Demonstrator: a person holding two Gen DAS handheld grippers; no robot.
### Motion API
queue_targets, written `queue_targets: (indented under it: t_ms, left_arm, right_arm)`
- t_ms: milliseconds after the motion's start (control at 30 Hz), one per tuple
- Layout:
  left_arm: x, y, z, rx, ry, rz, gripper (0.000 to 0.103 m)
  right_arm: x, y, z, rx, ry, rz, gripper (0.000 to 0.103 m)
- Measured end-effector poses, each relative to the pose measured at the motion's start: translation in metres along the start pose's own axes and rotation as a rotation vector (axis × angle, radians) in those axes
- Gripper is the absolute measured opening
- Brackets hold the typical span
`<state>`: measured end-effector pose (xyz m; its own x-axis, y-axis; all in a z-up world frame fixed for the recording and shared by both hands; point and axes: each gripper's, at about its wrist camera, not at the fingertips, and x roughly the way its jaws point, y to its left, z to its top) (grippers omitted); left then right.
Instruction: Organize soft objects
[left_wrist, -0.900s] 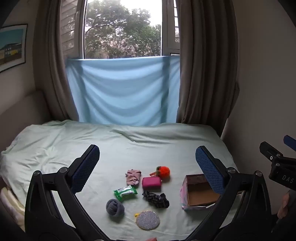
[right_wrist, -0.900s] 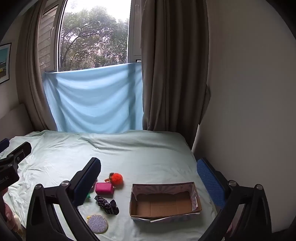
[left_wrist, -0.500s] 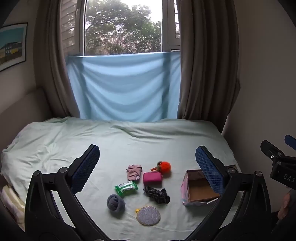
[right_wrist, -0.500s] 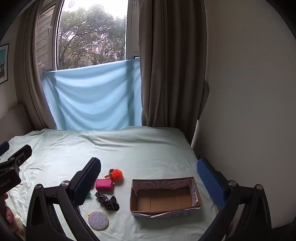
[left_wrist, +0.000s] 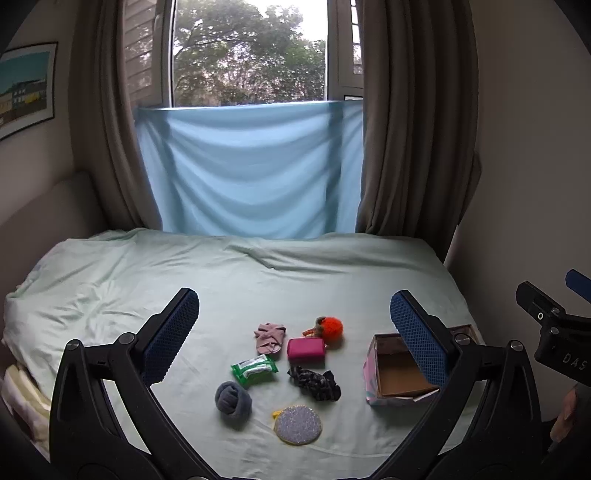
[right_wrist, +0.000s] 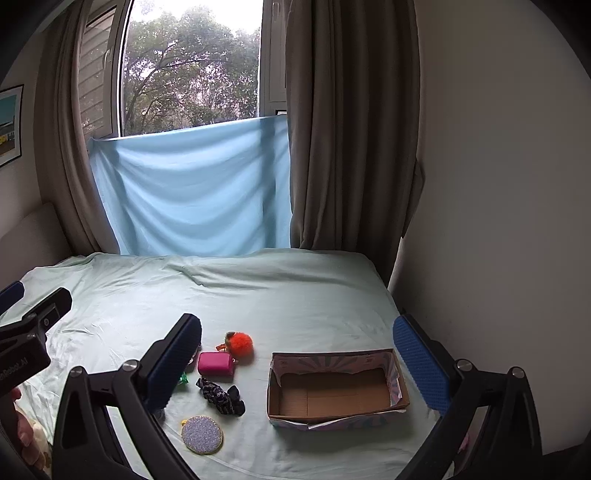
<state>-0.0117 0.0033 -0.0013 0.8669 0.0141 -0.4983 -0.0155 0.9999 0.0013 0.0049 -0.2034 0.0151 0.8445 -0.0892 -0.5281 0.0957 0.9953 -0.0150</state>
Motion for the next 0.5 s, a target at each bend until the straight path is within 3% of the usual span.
queue_targets:
  t_ms: [500]
  left_arm:
    - [0.0051,0.0009,-0.0048,-0.010,0.007,-0.007,0.103]
  right_arm:
    - [0.0065,0.0001,0.0002,0.004,0.014,0.022,0.103]
